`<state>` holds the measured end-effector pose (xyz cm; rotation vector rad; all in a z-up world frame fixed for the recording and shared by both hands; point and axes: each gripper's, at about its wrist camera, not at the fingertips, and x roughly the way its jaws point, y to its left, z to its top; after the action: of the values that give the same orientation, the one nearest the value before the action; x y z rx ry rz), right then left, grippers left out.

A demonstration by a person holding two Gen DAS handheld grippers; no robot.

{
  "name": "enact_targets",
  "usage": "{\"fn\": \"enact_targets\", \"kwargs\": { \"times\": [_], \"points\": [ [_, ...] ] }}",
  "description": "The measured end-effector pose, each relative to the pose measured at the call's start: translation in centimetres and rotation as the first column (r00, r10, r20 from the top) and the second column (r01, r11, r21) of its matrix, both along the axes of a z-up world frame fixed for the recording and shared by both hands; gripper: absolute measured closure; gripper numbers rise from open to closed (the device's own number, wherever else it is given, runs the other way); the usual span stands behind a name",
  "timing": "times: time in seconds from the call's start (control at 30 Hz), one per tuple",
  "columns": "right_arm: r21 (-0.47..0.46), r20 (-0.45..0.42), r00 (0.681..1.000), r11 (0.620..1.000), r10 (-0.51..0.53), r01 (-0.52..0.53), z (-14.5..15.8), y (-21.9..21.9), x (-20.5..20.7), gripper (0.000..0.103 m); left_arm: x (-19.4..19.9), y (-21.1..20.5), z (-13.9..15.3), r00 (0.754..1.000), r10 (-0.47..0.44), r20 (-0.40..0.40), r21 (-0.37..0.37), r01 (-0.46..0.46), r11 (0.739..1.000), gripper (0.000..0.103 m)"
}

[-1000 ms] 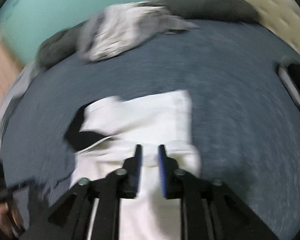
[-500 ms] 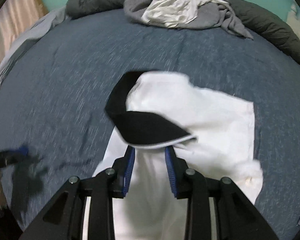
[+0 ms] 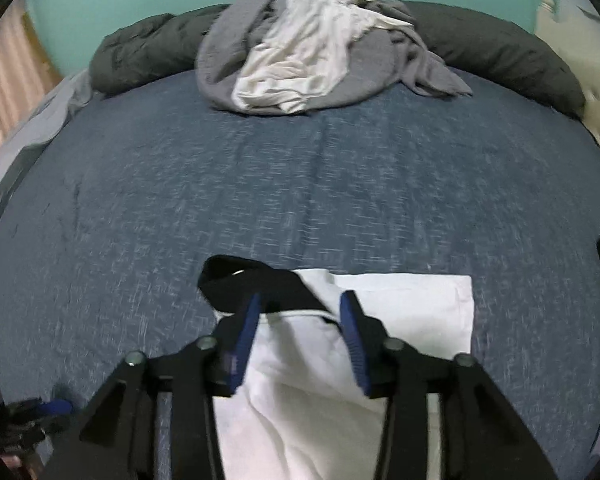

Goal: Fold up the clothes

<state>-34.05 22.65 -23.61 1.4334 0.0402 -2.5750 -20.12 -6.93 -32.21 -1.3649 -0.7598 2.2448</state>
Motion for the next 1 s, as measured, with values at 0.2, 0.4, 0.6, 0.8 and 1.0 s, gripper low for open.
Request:
{"fn": "enact_targets", "kwargs": {
  "times": [0.2, 0.4, 0.6, 0.8, 1.0],
  "points": [
    [0.102, 0.034, 0.999, 0.995, 0.012, -0.016, -1.6, -1.5, -0.5, 0.058, 0.0, 0.2, -0.1, 1.0, -0.003, 0.005, -0.002, 0.003, 1.0, 0.065],
    [0.113, 0.041, 0.999, 0.993, 0.022, -0.026, -2.6, -1.6, -1.5, 0.074, -0.3, -0.1, -0.1, 1.0, 0.008, 0.004, -0.02, -0.008, 1.0, 0.065],
    [0.108, 0.028, 1.0, 0.994, 0.006, -0.009, -2.3, -1.4, -2.8, 0.1, -1.0, -0.2, 0.2, 1.0, 0.017, -0.008, -0.056, -0.018, 0.998, 0.065],
    [0.043, 0.007, 0.997, 0.997, -0.071, 0.071, -1.8, -0.3, -4.5, 0.1, -1.5, 0.7, 0.1, 1.0, -0.001, -0.017, -0.1, -0.001, 0.995, 0.065],
    [0.02, 0.052, 0.995, 0.996, -0.087, 0.086, -2.4, 0.1, -5.8, 0.095, -1.6, 1.6, -0.1, 1.0, -0.02, -0.017, -0.121, 0.017, 0.993, 0.064]
  ]
}}
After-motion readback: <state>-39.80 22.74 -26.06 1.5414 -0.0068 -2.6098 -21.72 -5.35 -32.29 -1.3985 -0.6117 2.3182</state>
